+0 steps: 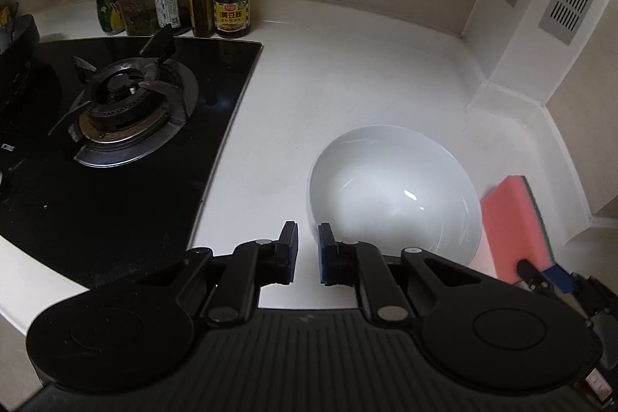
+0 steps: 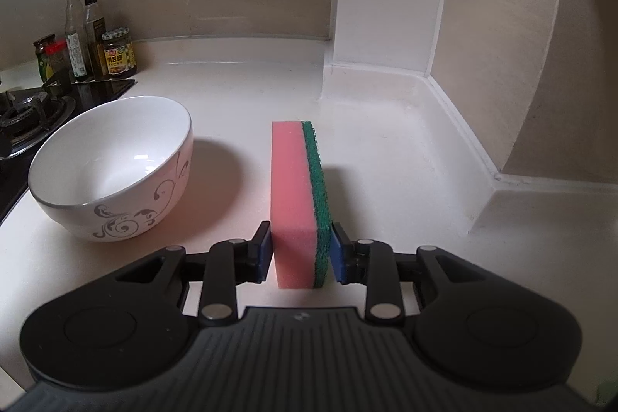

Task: Clean bowl
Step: 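Lift the pink sponge with the right tool while the left tool nears the bowl rim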

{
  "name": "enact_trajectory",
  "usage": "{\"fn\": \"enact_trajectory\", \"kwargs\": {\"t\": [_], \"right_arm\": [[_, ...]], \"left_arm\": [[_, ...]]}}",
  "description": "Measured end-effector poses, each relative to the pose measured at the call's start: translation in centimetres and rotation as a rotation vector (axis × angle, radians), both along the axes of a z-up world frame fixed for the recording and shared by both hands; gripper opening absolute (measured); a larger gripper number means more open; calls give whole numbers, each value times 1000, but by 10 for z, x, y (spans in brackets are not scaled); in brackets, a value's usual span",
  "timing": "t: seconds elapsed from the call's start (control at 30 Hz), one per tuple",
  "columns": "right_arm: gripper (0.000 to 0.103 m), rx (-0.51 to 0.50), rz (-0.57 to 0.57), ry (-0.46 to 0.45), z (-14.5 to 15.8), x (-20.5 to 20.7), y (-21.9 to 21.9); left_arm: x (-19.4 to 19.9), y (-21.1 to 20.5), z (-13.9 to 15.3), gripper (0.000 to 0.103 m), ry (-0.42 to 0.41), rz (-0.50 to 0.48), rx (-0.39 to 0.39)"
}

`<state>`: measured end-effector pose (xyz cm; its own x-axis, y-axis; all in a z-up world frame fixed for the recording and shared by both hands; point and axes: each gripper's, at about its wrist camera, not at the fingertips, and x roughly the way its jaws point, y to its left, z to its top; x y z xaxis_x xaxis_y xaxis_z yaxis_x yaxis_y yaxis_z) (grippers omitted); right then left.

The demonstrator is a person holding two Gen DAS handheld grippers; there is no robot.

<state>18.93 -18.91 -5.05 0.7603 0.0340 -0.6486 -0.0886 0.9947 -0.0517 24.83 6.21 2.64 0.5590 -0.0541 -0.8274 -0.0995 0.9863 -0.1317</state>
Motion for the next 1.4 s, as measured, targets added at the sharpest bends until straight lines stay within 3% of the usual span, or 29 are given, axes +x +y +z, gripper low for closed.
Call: {"fn": "enact_trajectory", "kwargs": {"t": [0.1, 0.3, 0.53, 0.8, 0.97, 1.03, 1.13, 1.23, 1.4], "right_arm": [[26, 8, 4, 6, 1, 1, -2], [26, 9, 10, 17, 1, 4, -2], [27, 30, -8, 36, -3, 8, -2], [25, 40, -2, 1, -6, 10, 1], [25, -60, 161, -39, 29, 14, 2], [25, -130, 313, -64, 61, 20, 5], [25, -264, 552, -31, 103, 29, 25], [25, -383, 774, 145, 126, 55, 61], [25, -550, 957, 385, 123, 92, 113]], "left_arm": [[13, 1, -5, 11, 27, 2, -1], [33, 13, -19, 11, 111, 17, -97], [45, 17, -35, 11, 173, 30, -142], [49, 9, -44, 12, 194, 2, -104], [49, 10, -44, 12, 197, -21, -104], [51, 11, -44, 13, 197, -32, -99], [51, 10, -44, 13, 194, -41, -89], [51, 6, -44, 13, 194, -52, -67], [52, 3, -44, 13, 193, -60, -40]]}}
